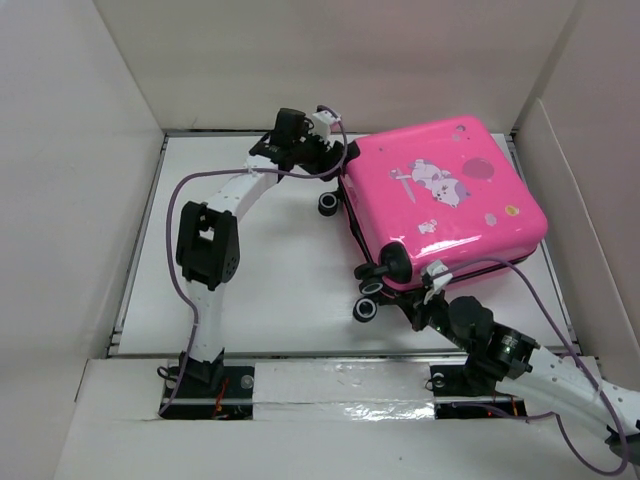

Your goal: Pack the luggage

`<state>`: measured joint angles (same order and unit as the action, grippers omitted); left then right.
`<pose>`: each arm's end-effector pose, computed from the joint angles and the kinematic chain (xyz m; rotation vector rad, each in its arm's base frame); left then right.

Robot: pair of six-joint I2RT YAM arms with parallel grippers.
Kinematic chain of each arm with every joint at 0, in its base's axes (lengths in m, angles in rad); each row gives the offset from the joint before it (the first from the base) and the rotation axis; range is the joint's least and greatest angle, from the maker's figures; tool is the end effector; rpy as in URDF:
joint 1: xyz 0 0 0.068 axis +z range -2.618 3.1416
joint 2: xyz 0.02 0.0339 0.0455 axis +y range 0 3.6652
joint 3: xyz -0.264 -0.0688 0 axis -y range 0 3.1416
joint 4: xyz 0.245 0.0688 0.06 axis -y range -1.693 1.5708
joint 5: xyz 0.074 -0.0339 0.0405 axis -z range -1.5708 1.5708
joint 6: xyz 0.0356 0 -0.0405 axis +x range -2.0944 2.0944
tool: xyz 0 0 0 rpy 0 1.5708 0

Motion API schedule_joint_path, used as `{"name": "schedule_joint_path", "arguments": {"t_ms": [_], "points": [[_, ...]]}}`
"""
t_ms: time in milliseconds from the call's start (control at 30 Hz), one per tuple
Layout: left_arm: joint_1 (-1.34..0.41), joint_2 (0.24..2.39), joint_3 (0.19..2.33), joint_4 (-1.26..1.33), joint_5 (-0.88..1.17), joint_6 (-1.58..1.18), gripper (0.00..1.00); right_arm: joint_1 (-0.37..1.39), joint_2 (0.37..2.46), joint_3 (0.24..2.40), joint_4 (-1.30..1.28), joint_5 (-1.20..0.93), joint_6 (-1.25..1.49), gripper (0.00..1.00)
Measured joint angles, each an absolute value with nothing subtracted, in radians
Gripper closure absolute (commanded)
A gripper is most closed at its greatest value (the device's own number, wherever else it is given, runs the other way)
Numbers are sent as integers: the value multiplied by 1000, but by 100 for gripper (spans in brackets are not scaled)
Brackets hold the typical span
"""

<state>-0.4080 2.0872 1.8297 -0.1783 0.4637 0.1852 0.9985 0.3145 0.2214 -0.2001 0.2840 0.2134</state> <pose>0.4513 -0.2124 0.2940 0.8664 1.8121 -0.6068 0.0745 0.0972 0.2009 -0.5351 1.8146 0.5747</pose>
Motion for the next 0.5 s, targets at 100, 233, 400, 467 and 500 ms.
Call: {"name": "schedule_joint_path", "arguments": {"t_ms": [100,233,400,467,500], "points": [[-416,2123,1890,-237,444,225,57,994,313,221,-195,281,213,100],[-435,2146,1947,-265,393,242,86,994,308,221,-193,282,213,100],[-448,2123,1870,-160,331,206,100,989,305,221,-195,284,212,100],[-447,2099,1814,-102,314,175,100,987,299,221,-199,292,212,100],[-443,2085,1787,-77,303,161,100,985,295,221,-203,295,211,100]]}}
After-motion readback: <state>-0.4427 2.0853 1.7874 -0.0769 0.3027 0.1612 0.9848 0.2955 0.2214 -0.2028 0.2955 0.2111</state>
